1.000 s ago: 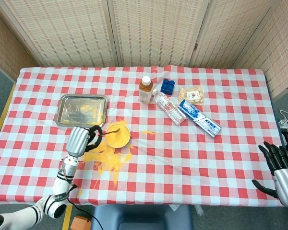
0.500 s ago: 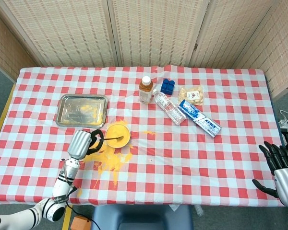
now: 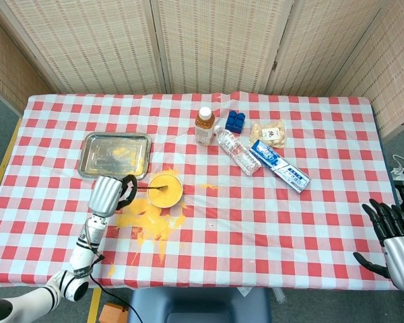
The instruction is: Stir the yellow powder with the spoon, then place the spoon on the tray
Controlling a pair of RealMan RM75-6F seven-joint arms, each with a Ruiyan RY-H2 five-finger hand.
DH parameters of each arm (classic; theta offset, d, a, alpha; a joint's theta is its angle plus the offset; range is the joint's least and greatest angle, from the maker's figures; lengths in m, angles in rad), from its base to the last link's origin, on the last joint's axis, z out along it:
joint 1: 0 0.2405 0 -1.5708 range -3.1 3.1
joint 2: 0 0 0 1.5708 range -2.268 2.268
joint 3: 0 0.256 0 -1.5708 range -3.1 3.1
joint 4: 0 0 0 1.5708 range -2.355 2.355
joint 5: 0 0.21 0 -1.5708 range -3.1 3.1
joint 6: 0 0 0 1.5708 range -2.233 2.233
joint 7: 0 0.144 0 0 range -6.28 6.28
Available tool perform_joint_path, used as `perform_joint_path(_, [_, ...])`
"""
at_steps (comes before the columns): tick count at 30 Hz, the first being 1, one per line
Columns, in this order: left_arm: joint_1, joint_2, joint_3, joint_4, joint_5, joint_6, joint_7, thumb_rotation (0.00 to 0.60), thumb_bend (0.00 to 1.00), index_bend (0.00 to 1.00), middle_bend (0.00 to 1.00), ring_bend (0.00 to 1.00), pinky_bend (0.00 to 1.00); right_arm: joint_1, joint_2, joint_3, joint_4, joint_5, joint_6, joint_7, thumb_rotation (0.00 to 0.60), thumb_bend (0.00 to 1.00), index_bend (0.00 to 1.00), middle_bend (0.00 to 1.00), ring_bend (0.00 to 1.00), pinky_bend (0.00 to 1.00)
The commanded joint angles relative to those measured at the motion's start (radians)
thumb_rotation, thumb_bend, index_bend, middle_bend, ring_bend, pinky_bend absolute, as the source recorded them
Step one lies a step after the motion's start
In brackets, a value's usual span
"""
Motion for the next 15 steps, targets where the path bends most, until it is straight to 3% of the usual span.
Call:
perform_joint_path(1, [-0.007, -0.011, -0.001, 0.027, 0.009, 0.015, -0.002, 0.6, 0.8, 0.79, 1.0, 1.0, 1.0, 0.0, 0.0, 0.0, 0.0, 0.0, 0.0, 0.001, 0.6, 0.06, 0.0, 0.0, 0.0, 0.0])
perform_joint_path(7, [-0.016, -0.018, -0.006, 0.048, 0.024, 0.052, -0.005, 0.6, 0.8, 0.79, 1.0, 1.0, 1.0, 0.0, 0.004, -0.004, -0.001, -0.007, 0.001, 0.008, 0.6, 0.06, 0.0, 0.0, 0.0, 0.0])
perform_joint_path(15, [-0.012, 0.014, -0.01, -0.053, 0.016, 0.056, -0.02, 0.6, 0.8, 0.79, 1.0, 1.0, 1.0, 0.0, 0.005, -0.004, 0.0, -0.006, 0.0, 0.012, 0.6, 0.06, 0.0, 0.0, 0.0, 0.0])
